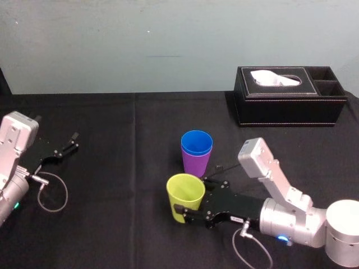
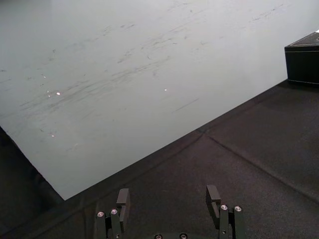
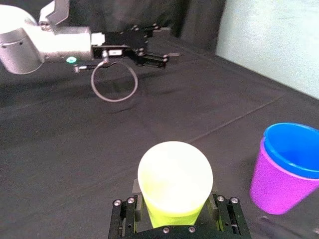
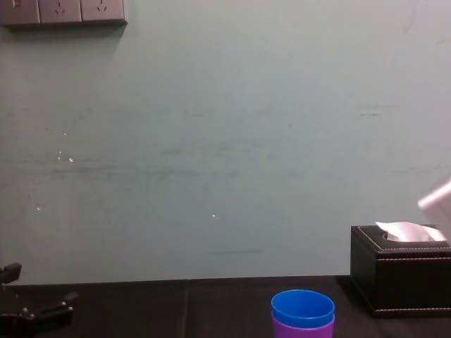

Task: Stack the three plastic cups sequentially using one hand.

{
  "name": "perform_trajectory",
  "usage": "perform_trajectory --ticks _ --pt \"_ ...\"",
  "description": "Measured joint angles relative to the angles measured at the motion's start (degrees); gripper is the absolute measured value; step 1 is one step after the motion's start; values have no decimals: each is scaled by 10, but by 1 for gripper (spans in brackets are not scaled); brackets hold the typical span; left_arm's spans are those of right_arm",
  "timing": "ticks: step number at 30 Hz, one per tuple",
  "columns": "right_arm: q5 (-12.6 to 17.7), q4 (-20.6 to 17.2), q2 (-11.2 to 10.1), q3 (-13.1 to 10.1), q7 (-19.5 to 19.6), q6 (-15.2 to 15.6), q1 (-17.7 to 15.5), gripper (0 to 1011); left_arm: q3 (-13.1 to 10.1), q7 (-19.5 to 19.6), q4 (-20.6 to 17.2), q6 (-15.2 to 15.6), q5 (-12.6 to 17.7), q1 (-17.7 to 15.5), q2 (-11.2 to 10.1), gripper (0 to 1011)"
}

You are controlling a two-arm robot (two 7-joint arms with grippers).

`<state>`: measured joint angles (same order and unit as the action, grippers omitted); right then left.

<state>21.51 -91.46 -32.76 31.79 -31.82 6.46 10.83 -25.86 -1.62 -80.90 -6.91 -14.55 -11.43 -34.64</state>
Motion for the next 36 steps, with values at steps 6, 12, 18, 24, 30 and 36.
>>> perform_trajectory --ticks 6,12,18,24,30,36 --pt "4 -52 -15 -29 33 30 -25 733 0 0 0 0 0 0 0 1000" --pt "23 -101 -24 -68 66 75 -40 733 0 0 0 0 0 0 0 1000" --pt "41 -134 -27 -97 86 110 -37 733 0 0 0 0 0 0 0 1000" --pt "47 -142 -22 -107 98 129 -19 733 0 0 0 0 0 0 0 1000" --pt "51 -141 -9 -108 111 147 3 733 0 0 0 0 0 0 0 1000" --pt "45 -127 6 -98 124 160 28 734 0 0 0 0 0 0 0 1000"
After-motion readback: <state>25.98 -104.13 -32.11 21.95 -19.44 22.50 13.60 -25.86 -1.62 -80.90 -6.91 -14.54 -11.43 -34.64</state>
